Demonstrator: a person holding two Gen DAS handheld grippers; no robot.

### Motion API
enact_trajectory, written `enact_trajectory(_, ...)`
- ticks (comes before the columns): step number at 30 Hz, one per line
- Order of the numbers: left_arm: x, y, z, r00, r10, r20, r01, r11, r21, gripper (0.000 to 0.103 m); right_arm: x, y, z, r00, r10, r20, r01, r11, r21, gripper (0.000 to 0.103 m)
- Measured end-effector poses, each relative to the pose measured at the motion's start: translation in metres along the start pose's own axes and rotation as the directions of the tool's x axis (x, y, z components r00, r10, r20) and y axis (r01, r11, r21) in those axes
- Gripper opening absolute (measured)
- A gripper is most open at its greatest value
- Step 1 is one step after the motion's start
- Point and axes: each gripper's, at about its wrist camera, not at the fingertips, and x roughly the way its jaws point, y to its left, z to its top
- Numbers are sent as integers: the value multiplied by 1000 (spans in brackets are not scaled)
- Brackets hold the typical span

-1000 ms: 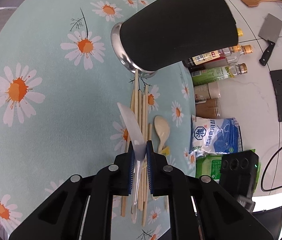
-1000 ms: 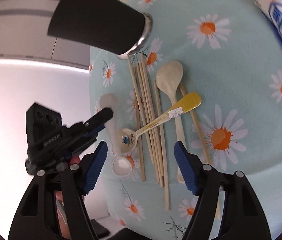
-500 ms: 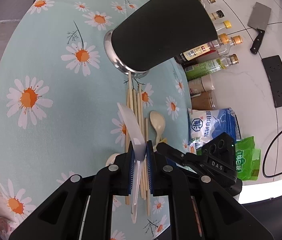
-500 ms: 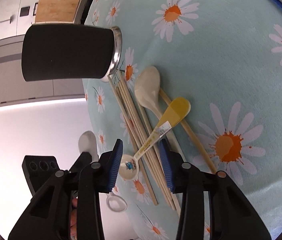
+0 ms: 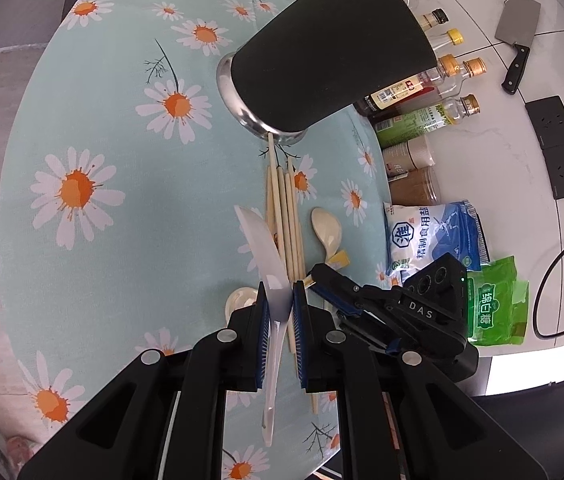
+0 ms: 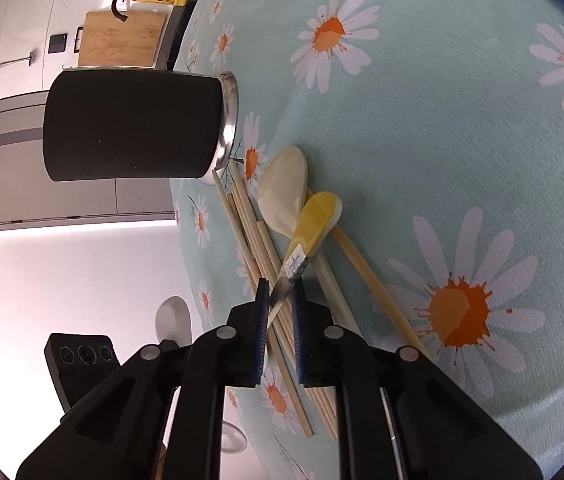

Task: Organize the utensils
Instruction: 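Grasp the yellow-handled spoon with the right tool while the left tool holds the white spoon, then lift both spoons and carry them over the black utensil holder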

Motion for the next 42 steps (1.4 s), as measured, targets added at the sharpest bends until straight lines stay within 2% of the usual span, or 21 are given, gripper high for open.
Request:
enact_trajectory(6,-7,4,-1,1000,6,5,-6,1000,1,10,0,3,-9,1000,13,0,-13,1000,-7,9)
enact_trajectory(12,-13,1,-1,1000,-2,27,2,1000,3,10,-9,21,-11,1000,16,1,-16,997,-71,6)
enact_trajectory(22,-23,-26,-13,993,42,111,-49,997,61,10,-31,55,-15,1000,-13,-21,7,968,-252,6)
enact_trajectory(28,-37,-47,-24,977,72,201,-87,994,68,10,-50,80,-15,999,-26,-42,7,918,-397,6)
enact_trajectory(35,-54,-77,-30,937,132,323,-167,982,83,10,-61,107,-13,996,-66,-67,20,841,-541,6)
enact_trajectory(38,-58,-92,-30,922,141,360,-191,976,105,10,-67,123,-11,996,-72,-56,25,805,-592,6)
enact_trajectory(42,-64,-108,-26,904,148,402,-225,963,150,10,-80,149,-12,997,-68,21,64,738,-672,6)
